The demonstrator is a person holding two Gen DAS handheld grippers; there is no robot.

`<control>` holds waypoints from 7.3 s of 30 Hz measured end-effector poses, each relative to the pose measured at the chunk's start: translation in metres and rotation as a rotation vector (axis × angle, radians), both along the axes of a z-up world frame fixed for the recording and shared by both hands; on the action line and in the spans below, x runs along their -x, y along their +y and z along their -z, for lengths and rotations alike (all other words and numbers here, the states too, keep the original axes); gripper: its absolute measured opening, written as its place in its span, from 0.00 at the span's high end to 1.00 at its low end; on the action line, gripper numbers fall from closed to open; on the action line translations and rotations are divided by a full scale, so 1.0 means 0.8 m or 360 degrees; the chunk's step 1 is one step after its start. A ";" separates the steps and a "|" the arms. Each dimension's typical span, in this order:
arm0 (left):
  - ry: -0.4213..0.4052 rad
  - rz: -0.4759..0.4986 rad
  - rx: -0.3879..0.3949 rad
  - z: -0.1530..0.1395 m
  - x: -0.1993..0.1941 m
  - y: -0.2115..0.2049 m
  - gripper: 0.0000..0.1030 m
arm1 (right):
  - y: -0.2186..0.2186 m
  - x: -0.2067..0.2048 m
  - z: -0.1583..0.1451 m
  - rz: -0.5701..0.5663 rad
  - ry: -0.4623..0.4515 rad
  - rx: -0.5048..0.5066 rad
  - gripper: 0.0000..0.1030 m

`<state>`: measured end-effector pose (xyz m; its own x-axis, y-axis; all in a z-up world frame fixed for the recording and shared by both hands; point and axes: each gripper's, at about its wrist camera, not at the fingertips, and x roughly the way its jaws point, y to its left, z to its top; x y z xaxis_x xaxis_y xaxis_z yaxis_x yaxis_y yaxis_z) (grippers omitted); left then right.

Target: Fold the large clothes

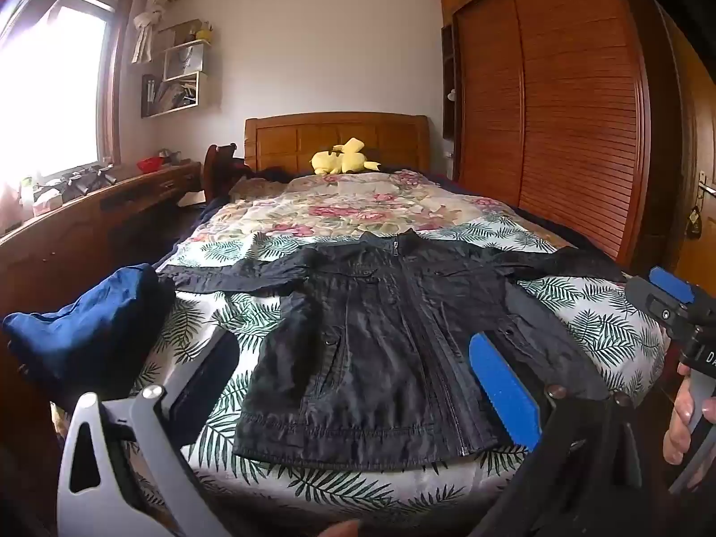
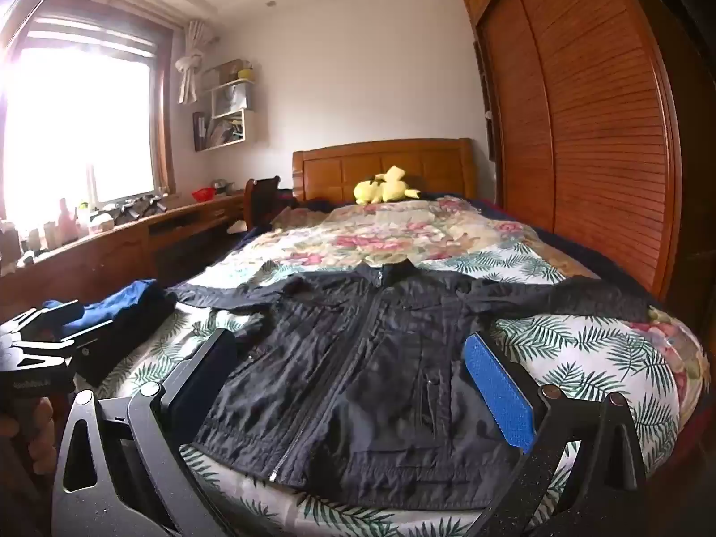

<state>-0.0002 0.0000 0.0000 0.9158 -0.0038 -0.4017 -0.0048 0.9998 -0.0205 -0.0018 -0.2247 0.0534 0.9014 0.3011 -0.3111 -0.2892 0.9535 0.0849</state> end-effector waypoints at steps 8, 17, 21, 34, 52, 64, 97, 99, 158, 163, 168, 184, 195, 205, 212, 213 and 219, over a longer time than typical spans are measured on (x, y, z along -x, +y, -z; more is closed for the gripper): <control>-0.0021 0.0000 0.0002 0.001 0.005 0.010 0.00 | 0.000 0.001 0.000 -0.0001 -0.0010 -0.0011 0.00; -0.0024 -0.0006 0.0009 -0.003 0.006 0.011 0.00 | 0.000 0.000 0.000 -0.0001 -0.0004 -0.0003 0.00; -0.0028 -0.0010 0.0009 -0.004 0.008 0.012 0.00 | 0.000 0.004 -0.001 -0.0002 -0.0002 -0.0003 0.00; -0.0035 -0.0020 0.0014 -0.010 0.010 0.007 0.00 | -0.001 0.000 0.001 -0.0004 0.0006 -0.0001 0.00; -0.0050 -0.0018 0.0003 -0.017 0.014 0.000 0.00 | 0.000 0.003 0.001 -0.0004 0.0010 -0.0006 0.00; -0.0050 -0.0018 0.0003 -0.018 0.014 0.001 0.00 | 0.000 0.003 0.000 -0.0004 0.0010 -0.0005 0.00; -0.0044 -0.0047 -0.0019 -0.016 0.008 0.000 0.00 | 0.001 0.002 0.006 -0.0015 0.0035 -0.0004 0.00; -0.0032 -0.0057 -0.0030 -0.013 0.003 0.003 0.00 | 0.004 -0.002 0.010 -0.0021 0.0047 0.0005 0.00; 0.0438 -0.0212 0.0334 0.156 -0.449 0.298 0.05 | 0.157 -0.336 0.202 -0.0422 0.0571 0.0196 0.00; 0.0572 -0.0348 0.0452 0.195 -0.489 0.338 0.13 | 0.155 -0.340 0.204 -0.0416 0.0590 0.0177 0.00; 0.0733 -0.0445 0.0623 0.233 -0.517 0.376 0.21 | 0.155 -0.341 0.205 -0.0415 0.0600 0.0179 0.00; 0.0677 -0.0533 0.0599 0.221 -0.554 0.379 1.00 | 0.157 -0.341 0.206 -0.0408 0.0596 0.0192 0.00; 0.0526 -0.0277 0.0315 0.115 -0.538 0.264 1.00 | 0.151 -0.337 0.202 -0.0396 0.0561 0.0162 0.00; 0.0532 0.0013 0.0152 0.087 -0.473 0.135 1.00 | 0.140 -0.327 0.179 -0.0396 0.0541 0.0130 0.00; 0.0644 0.0067 0.0147 0.109 -0.452 0.135 0.99 | 0.150 -0.310 0.170 -0.0394 0.0427 0.0263 0.00; 0.0644 0.0071 0.0136 0.110 -0.449 0.136 0.98 | 0.151 -0.310 0.171 -0.0390 0.0425 0.0277 0.00; 0.0562 0.0043 0.0162 0.094 -0.427 0.164 0.87 | 0.149 -0.314 0.175 -0.0388 0.0454 0.0262 0.00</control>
<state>0.3414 0.1311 -0.0752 0.7198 -0.0821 -0.6893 -0.0030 0.9926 -0.1214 0.2495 -0.1056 -0.0868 0.6804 0.4209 -0.5999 -0.4955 0.8673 0.0465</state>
